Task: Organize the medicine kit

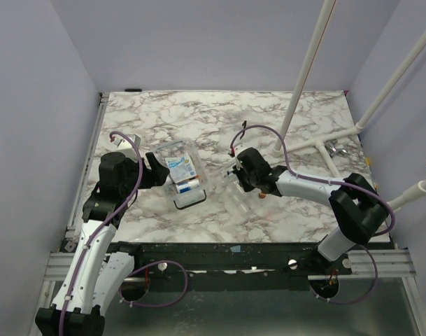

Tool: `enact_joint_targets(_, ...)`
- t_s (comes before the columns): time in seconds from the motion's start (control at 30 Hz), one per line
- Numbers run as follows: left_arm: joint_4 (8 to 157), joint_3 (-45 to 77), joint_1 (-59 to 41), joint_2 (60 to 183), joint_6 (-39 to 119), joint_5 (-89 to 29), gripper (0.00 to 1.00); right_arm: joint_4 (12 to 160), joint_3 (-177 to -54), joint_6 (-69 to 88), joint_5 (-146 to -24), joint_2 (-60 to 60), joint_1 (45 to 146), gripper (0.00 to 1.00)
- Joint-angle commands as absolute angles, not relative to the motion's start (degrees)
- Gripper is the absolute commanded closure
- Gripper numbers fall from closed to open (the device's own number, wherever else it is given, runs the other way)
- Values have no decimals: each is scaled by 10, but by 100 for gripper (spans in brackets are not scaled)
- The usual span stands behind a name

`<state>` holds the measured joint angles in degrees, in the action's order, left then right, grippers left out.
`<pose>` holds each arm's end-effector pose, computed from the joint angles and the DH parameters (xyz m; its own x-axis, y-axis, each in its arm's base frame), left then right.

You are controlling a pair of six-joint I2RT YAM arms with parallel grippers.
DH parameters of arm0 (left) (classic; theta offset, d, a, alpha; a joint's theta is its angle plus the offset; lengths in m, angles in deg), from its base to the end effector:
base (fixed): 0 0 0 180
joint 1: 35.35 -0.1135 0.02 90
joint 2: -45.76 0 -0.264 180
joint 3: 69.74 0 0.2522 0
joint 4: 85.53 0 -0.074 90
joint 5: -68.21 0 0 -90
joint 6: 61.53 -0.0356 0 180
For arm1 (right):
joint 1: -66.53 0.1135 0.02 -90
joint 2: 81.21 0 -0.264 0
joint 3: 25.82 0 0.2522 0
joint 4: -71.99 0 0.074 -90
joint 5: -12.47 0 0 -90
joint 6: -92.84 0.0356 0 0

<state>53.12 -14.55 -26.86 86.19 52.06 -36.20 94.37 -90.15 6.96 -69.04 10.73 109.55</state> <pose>0.1569 -0.0324 0.3004 -0.5510 -0.3096 -0.7749 0.1556 0.8742 -0.4599 0.2395 0.2163 0.1768 -0.6020 -0.4646 -0.6494 -0.5636 0.8234 -0.0666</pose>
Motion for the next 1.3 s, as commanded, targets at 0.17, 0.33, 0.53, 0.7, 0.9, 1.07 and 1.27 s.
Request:
enact_joint_targets(0.17, 524, -153, -266, 854, 512, -366, 31, 945, -910, 76, -675, 121, 1093, 99)
enact_joint_targets(0.33, 522, -153, -266, 851, 511, -363, 31, 951, -920, 86, -665, 103, 1093, 99)
enact_joint_targets(0.53, 522, -153, -266, 847, 511, -361, 31, 978, -937, 96, -656, 71, 1093, 99)
enact_joint_targets(0.7, 520, -151, -266, 840, 511, -350, 31, 993, -946, 108, -646, 42, 1093, 99)
enact_joint_targets(0.9, 509, -144, -266, 828, 519, -300, 30, 1011, -973, 112, -639, 20, 1093, 99)
enact_joint_targets(1.07, 500, -139, -266, 817, 521, -269, 1, 1037, -1014, 114, -623, 24, 1093, 99)
enact_joint_targets(1.27, 495, -137, -266, 811, 526, -248, 1, 1061, -1076, 127, -638, 33, 1094, 99)
